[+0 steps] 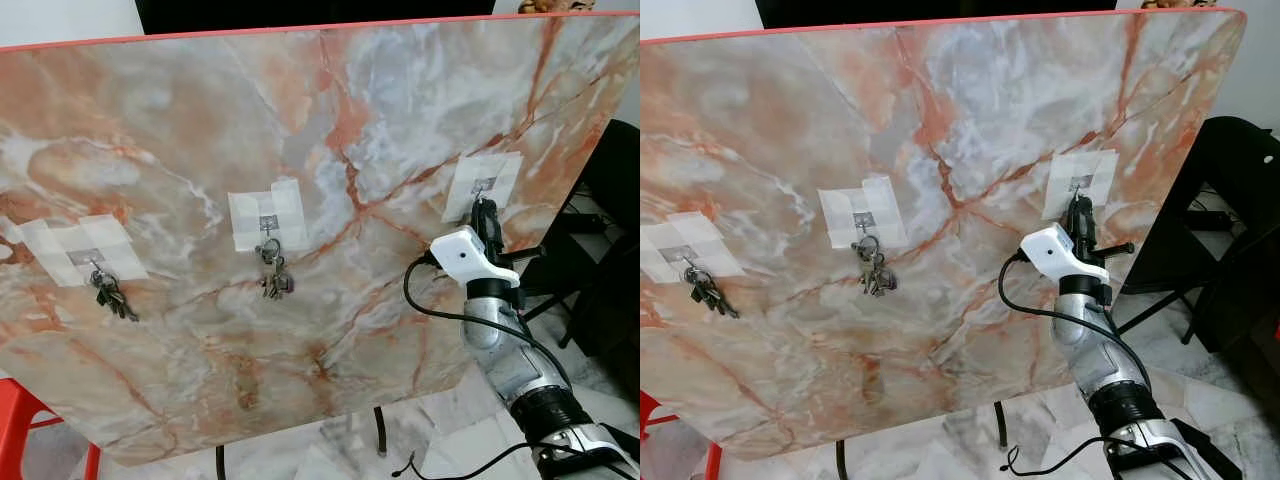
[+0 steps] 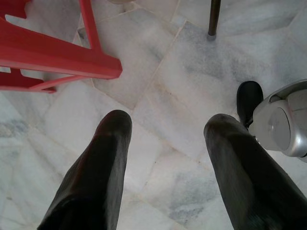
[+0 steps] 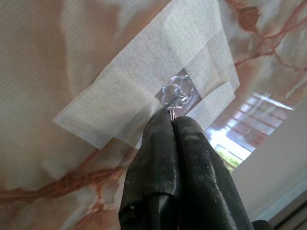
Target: Hang keys on a hook
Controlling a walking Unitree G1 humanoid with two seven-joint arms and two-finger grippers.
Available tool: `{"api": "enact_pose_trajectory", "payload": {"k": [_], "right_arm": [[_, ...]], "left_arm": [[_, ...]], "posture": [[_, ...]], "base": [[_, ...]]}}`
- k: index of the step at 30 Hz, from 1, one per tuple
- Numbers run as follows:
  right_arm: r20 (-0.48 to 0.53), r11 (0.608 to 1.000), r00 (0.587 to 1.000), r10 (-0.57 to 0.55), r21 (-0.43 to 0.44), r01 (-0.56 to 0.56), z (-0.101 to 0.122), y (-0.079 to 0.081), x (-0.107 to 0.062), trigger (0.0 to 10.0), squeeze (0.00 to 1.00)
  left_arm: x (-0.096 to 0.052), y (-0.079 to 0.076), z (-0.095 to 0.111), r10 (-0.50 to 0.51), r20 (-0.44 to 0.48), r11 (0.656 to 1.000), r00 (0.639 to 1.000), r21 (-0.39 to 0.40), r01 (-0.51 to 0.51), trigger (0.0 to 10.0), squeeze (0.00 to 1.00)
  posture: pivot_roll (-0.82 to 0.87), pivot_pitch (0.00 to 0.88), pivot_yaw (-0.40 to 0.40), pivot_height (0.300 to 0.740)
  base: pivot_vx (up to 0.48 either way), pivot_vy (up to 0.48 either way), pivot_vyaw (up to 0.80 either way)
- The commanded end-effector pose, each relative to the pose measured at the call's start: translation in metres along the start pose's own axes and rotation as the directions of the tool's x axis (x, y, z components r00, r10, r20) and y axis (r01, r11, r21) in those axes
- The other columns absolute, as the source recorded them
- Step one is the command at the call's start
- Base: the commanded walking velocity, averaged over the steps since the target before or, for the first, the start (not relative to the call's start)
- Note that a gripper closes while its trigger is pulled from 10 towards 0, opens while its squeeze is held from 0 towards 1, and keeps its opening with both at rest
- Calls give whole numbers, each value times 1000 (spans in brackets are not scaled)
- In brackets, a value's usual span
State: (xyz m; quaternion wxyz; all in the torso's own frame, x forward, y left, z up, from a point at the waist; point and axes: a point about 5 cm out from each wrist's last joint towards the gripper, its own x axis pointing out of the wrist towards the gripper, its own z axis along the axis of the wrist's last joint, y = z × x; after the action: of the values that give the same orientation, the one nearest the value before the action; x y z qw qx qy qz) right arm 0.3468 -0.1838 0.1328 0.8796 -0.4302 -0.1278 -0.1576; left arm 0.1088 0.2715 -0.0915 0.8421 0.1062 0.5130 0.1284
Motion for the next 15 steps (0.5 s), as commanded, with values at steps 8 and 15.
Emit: {"api": "enact_pose_trajectory", "payload": {"k": [8, 15], "right_arm": [[22, 999, 998, 51, -2, -51, 4, 8, -4, 10000, 0], [13, 997, 997, 76, -10, -76, 3, 11, -5, 10000, 0]], "left_arm": [[-1, 1, -3, 5, -12, 1000, 1000, 2, -5, 10000, 0], [0, 2, -3, 6, -12, 1000, 1000, 5, -6, 10000, 0]], "posture": [[20, 0, -19, 740], [23, 0, -17, 740]], "base": [[0, 0, 0], [0, 0, 0]]}}
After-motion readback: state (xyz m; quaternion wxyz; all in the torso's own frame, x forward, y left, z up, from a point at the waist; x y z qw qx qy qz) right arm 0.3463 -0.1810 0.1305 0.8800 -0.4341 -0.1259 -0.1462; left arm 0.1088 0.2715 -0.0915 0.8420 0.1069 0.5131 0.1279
